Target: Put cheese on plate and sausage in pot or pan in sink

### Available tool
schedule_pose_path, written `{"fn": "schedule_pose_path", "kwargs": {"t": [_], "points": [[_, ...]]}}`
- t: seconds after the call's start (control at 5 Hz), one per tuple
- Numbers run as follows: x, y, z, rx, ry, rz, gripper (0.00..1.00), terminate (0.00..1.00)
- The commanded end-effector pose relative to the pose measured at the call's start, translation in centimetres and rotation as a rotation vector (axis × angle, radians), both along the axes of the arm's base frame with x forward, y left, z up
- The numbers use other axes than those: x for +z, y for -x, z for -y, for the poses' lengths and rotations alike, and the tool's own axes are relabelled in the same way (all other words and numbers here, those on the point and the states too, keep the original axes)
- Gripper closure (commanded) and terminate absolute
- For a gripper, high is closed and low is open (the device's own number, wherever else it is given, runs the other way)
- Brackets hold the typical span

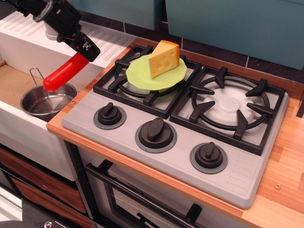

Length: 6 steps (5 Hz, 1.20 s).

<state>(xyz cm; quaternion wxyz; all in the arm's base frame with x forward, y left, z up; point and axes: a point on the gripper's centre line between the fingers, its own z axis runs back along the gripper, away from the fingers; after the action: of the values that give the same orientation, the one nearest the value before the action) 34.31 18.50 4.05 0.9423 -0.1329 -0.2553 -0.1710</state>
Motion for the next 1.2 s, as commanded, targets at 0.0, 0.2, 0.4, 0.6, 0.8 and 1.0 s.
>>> {"fn": "schedule_pose_path", "kwargs": {"t": [0.0, 0.2, 0.4, 0.6, 0.8, 1.0], "points": [[1.7, -1.9, -2.1, -0.027, -0.04, 0.063, 1.0, 0.0], [1.1, -2.3, -2.3, -0.019, -0.042, 0.065, 1.0, 0.0], [0.9, -2.4, -1.9, 0.004, -0.063, 0.046, 0.0, 0.0], [1.1, -2.2, -1.0, 0.036, -0.06, 0.028, 0.0, 0.0], [1.1, -2.0, 0.2, 0.069, -0.073, 0.024, 0.0, 0.0], [1.2, -1.8, 0.8, 0.081, -0.076, 0.02, 0.0, 0.0]]}}
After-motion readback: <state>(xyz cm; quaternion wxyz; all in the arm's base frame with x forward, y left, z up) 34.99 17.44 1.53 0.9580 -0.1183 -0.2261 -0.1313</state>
